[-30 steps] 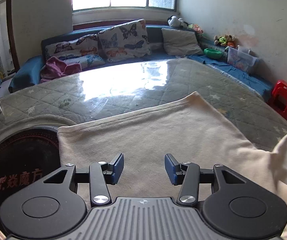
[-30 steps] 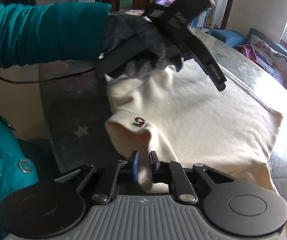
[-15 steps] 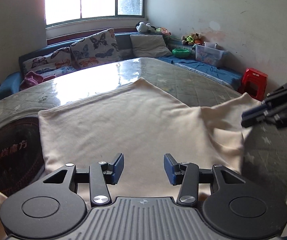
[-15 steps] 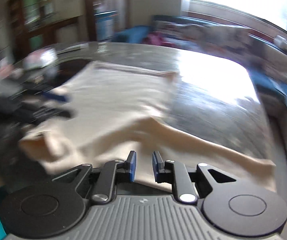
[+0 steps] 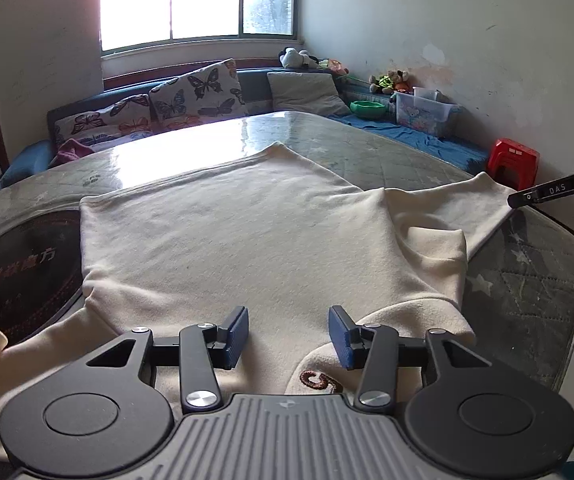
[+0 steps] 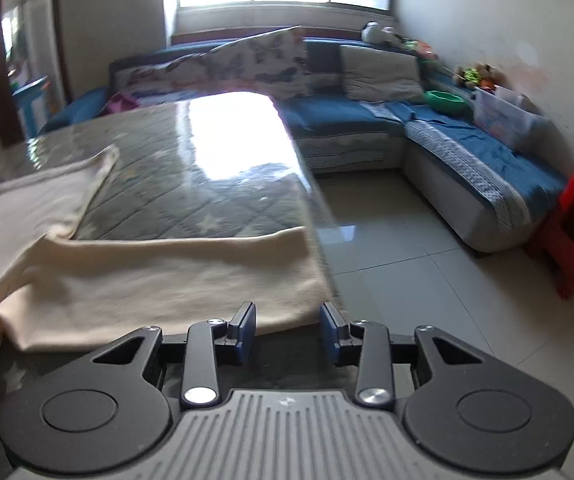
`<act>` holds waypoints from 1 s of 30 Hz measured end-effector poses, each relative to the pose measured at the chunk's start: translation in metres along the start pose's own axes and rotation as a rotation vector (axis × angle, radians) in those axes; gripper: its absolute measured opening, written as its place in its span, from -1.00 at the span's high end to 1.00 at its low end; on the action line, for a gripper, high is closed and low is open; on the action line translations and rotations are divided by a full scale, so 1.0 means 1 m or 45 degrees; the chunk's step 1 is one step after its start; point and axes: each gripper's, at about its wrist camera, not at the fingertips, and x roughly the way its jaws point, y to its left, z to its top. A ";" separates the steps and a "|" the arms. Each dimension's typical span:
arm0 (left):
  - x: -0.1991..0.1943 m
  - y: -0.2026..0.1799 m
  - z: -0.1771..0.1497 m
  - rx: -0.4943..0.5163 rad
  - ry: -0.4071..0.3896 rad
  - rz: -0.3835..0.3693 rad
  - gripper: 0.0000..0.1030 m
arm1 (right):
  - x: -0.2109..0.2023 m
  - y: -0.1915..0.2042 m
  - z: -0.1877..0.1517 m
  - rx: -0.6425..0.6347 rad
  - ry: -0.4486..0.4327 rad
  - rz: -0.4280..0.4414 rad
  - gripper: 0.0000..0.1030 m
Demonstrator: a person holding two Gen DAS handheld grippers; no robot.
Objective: Fold clothes
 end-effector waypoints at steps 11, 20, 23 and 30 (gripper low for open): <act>-0.004 -0.004 -0.004 -0.041 -0.006 0.047 0.04 | 0.001 -0.005 -0.003 0.065 -0.053 -0.003 0.76; -0.003 -0.004 -0.004 -0.017 0.003 0.052 0.04 | -0.009 0.007 0.009 -0.107 -0.162 -0.170 0.85; -0.003 -0.002 -0.004 -0.021 0.004 0.049 0.04 | 0.004 0.009 0.006 -0.127 -0.134 -0.191 0.84; -0.004 -0.004 0.004 0.020 0.013 0.049 0.04 | -0.001 0.028 0.007 -0.174 -0.142 -0.105 0.56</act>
